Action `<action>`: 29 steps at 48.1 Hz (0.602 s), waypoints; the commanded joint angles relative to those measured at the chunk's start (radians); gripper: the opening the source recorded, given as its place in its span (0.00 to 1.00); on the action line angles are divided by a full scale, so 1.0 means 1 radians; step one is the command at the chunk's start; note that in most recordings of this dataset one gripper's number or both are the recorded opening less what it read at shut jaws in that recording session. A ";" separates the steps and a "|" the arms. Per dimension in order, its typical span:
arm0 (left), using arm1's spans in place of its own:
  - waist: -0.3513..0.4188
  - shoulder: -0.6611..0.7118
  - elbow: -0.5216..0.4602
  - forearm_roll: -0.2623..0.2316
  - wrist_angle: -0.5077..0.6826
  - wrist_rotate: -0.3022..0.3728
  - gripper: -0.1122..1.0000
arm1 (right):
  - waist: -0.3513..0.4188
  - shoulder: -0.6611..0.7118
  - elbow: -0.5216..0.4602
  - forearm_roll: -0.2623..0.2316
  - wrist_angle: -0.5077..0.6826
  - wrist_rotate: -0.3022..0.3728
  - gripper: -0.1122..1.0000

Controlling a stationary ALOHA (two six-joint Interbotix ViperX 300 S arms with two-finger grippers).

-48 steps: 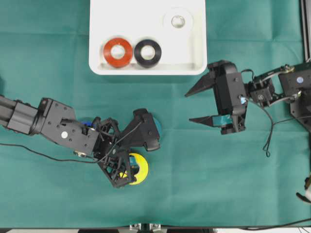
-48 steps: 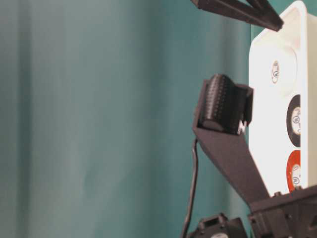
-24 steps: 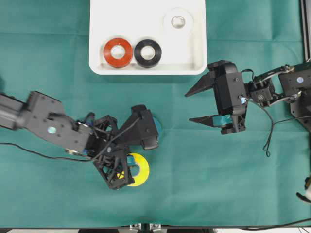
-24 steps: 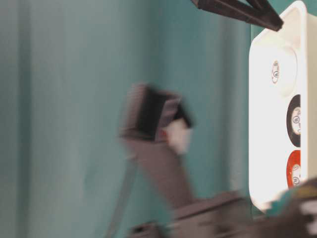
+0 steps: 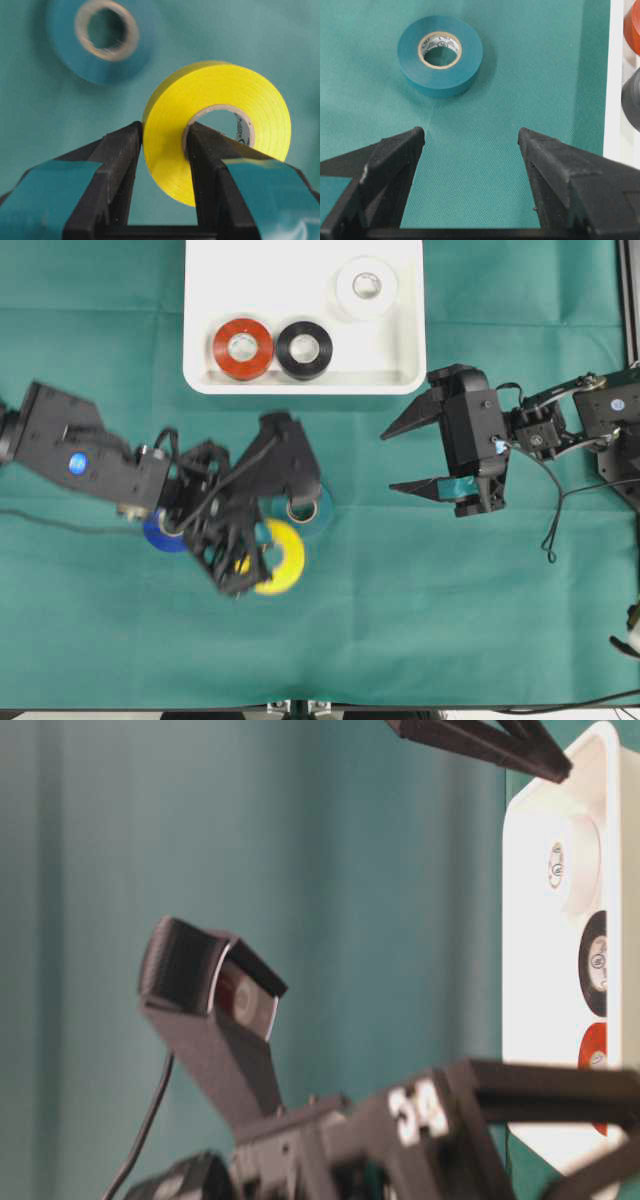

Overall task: Put the tape alternately from left to right into the white case.
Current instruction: 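Carry the yellow roll into the tray and release it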

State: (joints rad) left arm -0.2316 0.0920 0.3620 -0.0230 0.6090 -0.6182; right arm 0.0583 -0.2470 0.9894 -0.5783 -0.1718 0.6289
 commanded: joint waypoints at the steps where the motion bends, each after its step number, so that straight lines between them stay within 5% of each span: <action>1: 0.049 -0.034 -0.023 0.005 0.000 0.041 0.07 | 0.002 -0.018 -0.014 -0.002 -0.008 0.002 0.82; 16: 0.229 -0.034 -0.023 0.005 0.002 0.302 0.07 | 0.002 -0.017 -0.017 -0.002 -0.008 0.003 0.82; 29: 0.388 -0.029 -0.043 0.003 -0.003 0.419 0.07 | 0.003 -0.017 -0.026 -0.002 -0.008 0.006 0.82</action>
State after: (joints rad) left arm 0.1181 0.0920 0.3543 -0.0199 0.6136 -0.2117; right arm 0.0583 -0.2485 0.9848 -0.5783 -0.1718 0.6335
